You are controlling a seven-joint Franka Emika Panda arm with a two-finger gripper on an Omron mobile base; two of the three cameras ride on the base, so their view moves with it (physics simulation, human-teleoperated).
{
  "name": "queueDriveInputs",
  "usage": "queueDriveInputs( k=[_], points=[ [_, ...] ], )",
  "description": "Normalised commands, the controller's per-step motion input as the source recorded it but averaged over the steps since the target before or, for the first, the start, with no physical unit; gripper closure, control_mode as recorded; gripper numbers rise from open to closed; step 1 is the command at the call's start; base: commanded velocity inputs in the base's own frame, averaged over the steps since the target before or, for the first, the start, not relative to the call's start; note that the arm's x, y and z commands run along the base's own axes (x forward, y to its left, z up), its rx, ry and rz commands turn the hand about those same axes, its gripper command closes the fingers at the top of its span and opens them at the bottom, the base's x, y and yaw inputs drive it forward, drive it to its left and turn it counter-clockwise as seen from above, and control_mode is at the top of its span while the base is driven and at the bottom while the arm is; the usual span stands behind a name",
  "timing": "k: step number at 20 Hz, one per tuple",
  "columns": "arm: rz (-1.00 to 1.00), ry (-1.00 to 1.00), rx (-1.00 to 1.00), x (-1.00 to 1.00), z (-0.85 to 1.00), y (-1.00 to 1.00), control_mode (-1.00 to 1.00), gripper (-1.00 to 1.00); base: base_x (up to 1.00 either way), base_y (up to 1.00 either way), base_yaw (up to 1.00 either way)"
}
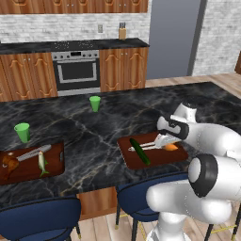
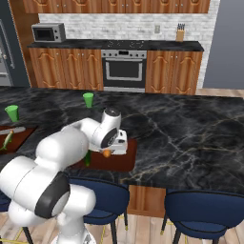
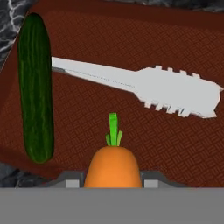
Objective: Gather the cucumber and carrot from the fridge and place them on a tray on the dining counter. Then gather the chicken drumstick and fish from the fridge and place them on the other tray.
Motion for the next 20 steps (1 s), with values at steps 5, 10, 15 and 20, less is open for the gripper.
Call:
queueDriveInputs(
  k=[5, 10, 15, 20],
  points=[
    [0.0, 0.04, 0.0, 0.26, -0.3, 0.0, -1.0, 1.0, 0.0, 0.0, 0.0],
    [0.0, 0.03, 0.0, 0.22, -0.31, 0.0, -1.0, 1.0, 0.0, 0.0, 0.0],
    [0.0, 0.05, 0.0, 0.19, -0.33, 0.0, -1.0, 1.0, 0.0, 0.0, 0.0],
    [0.0, 0.07, 0.0, 0.14, -0.34, 0.0, -1.0, 1.0, 0.0, 0.0, 0.0]
  ],
)
